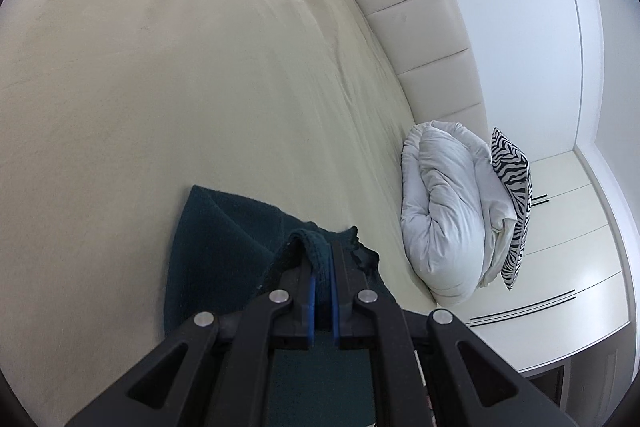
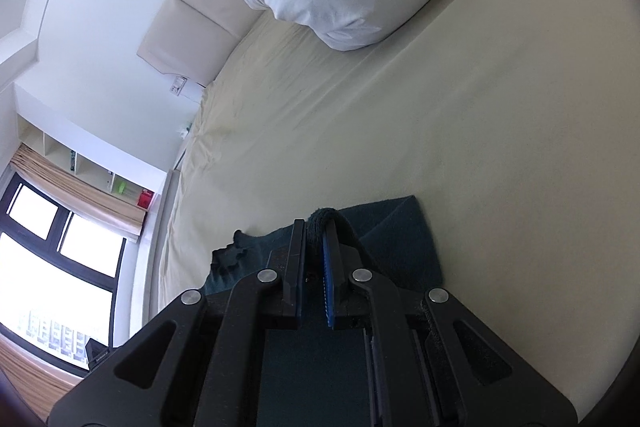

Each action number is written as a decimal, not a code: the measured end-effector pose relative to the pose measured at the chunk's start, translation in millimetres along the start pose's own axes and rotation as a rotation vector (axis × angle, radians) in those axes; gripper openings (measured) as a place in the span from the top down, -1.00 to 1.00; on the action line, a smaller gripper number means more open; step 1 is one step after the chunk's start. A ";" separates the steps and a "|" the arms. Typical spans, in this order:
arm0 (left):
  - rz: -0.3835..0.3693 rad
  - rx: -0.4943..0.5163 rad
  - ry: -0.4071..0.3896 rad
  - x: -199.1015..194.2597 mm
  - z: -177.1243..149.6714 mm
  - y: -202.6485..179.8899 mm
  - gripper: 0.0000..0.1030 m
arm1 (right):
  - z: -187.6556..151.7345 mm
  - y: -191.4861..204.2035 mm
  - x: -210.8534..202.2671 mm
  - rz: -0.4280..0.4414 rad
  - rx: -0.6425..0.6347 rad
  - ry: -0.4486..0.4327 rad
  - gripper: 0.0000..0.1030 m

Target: Fold small clothes

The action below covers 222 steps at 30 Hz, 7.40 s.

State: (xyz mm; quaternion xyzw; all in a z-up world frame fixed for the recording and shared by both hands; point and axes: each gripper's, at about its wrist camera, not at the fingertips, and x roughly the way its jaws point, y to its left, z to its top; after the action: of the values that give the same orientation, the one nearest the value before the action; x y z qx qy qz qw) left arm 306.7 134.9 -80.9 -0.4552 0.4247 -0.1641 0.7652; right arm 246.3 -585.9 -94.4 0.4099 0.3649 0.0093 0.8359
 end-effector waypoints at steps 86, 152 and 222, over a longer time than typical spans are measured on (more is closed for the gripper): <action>0.525 0.444 -0.202 -67.3 -135.6 5.9 -0.18 | -150.1 -98.5 -96.5 0.030 0.044 0.019 0.06; 0.412 0.725 0.074 83.3 -172.4 -52.5 -0.51 | -78.2 -25.7 49.7 -0.067 -0.025 0.208 0.78; 0.087 0.281 0.230 62.7 -96.2 -60.6 -0.24 | -214.0 64.6 -5.4 0.152 -0.317 0.210 0.09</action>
State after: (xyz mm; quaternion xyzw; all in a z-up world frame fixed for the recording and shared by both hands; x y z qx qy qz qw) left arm 274.7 9.0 -83.3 -0.3033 0.5018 -0.2396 0.7738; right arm 128.5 -399.5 -131.6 0.2965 0.4118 0.1725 0.8442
